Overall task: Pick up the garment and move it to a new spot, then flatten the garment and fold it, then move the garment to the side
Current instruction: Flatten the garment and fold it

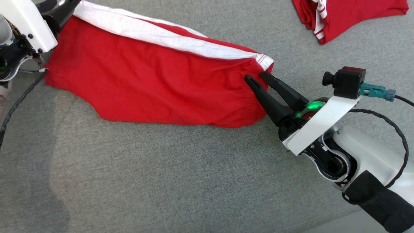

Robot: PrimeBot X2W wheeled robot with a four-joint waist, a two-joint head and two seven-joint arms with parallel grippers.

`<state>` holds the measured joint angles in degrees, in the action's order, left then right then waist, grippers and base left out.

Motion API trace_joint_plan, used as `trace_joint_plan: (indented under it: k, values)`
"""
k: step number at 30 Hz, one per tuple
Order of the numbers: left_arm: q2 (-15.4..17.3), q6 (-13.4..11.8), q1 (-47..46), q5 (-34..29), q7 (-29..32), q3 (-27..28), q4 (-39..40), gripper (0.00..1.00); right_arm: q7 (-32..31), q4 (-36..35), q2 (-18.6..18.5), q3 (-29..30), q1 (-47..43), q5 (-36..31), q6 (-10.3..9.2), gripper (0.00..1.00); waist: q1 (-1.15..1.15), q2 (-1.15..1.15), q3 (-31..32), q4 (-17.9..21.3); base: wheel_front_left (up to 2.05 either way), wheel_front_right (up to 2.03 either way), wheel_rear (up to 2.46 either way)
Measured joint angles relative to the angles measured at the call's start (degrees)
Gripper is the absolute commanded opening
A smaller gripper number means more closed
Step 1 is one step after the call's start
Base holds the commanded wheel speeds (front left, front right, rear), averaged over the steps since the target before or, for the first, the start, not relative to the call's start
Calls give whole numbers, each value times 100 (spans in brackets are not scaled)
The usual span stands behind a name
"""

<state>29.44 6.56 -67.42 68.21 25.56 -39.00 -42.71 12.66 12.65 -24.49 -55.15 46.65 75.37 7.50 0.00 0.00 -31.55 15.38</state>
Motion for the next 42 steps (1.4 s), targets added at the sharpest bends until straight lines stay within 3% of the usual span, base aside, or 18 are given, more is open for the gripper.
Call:
trace_joint_plan:
  k: [9, 25, 36, 37, 39, 42]
  values:
    - [78, 52, 221, 103, 49, -87, 101, 100, 48, 100, -112, -92, -158, 102, 0, 100, 0, 0, 349, -25, 0, 0, 0]
    - [655, -19, 662, 137, 1099, -520, 10, 100, 99, 56, -615, 4, -499, 59, -1, 100, 0, 0, 599, 330, 0, 0, 0]
    - [782, -12, 763, 598, 1894, -481, 349, 100, 146, -87, -626, 272, -747, -82, 0, 100, 0, 0, 553, 523, 0, 0, 0]
    - [794, -12, 776, 601, 1916, -480, 398, 79, 146, -87, -620, 286, -755, -87, 0, 100, 0, 0, 554, 527, 0, 0, 0]
    - [826, -12, 803, 601, 1925, -475, 494, 0, 141, -86, -595, 315, -789, -103, 0, 100, 0, 0, 556, 530, 0, 0, 0]
    - [850, -46, 832, 601, 1895, -466, 566, 0, 96, -73, -556, 349, -833, -132, 0, 100, 0, 0, 572, 527, 0, 0, 0]
